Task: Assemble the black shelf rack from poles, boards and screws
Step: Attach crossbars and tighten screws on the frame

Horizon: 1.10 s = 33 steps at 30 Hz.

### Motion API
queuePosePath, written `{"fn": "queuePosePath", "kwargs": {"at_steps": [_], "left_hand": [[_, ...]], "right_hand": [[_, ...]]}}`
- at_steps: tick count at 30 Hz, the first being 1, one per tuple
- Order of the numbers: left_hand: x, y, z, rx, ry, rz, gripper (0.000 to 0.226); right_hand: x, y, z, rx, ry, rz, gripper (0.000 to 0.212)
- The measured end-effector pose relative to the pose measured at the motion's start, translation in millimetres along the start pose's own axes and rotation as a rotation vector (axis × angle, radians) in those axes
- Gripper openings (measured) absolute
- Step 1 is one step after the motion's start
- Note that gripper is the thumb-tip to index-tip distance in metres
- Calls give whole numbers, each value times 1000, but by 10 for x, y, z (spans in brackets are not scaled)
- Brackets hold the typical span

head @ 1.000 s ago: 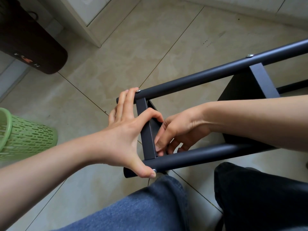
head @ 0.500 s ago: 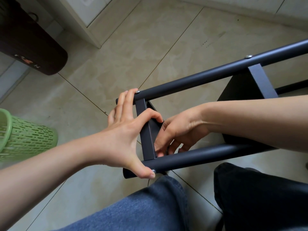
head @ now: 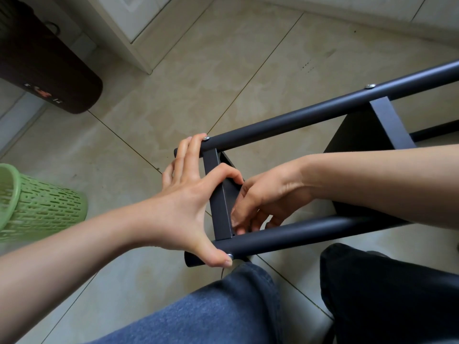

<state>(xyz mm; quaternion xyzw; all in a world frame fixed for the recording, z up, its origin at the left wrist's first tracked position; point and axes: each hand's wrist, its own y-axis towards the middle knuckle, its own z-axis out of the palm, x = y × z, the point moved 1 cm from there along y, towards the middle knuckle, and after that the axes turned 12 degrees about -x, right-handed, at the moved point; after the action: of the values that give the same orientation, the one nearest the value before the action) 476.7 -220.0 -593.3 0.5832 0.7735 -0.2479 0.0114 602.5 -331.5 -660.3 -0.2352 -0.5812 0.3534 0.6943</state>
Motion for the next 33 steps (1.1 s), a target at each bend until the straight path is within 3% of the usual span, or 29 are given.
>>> {"fn": "queuePosePath", "kwargs": {"at_steps": [18, 26, 33], "left_hand": [[9, 14, -7, 3, 3, 2, 104], [14, 28, -1, 6, 10, 3, 104], [12, 27, -10, 0, -1, -4, 104]], "right_hand": [[-26, 23, -14, 29, 41, -11, 15], [-50, 91, 57, -51, -9, -31, 25], [-33, 67, -14, 52, 83, 5, 15]]}}
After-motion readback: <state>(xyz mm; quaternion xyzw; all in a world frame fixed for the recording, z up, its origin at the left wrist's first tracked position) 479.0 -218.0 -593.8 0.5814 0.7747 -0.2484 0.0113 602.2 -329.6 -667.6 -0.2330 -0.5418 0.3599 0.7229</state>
